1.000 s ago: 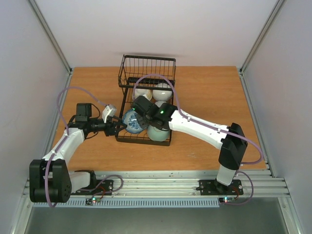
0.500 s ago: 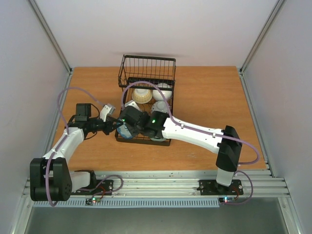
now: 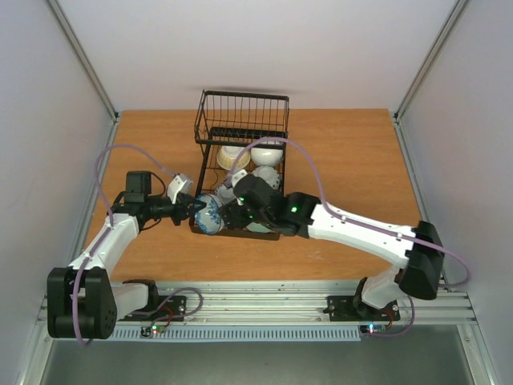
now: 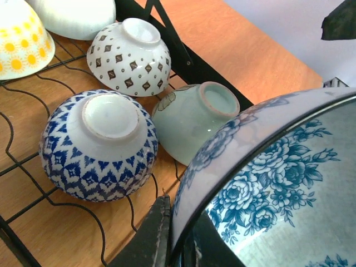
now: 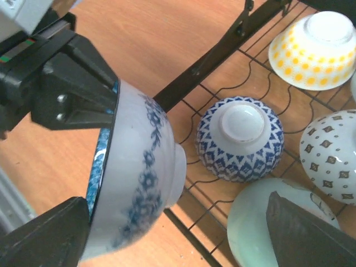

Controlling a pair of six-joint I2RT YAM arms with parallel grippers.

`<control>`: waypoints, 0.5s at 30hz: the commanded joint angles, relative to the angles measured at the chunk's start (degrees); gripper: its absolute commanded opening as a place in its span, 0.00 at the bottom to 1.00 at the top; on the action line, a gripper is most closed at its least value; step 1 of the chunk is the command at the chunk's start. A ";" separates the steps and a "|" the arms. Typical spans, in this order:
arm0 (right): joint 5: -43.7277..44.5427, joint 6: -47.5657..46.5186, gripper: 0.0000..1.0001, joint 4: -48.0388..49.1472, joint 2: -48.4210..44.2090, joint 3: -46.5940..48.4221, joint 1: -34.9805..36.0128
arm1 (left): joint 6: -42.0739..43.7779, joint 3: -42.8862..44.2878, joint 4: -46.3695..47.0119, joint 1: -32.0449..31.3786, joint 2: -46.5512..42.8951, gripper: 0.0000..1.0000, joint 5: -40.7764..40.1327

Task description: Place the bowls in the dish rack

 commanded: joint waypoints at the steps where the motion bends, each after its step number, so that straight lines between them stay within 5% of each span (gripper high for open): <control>1: -11.28 1.73 0.91 8.54 -6.00 -6.39 -2.28 | 3.31 0.66 0.34 0.25 0.60 0.01 6.03; 15: -32.57 10.07 0.99 22.12 -4.82 -14.48 -6.58 | 5.14 1.06 -1.33 0.25 0.32 0.00 7.21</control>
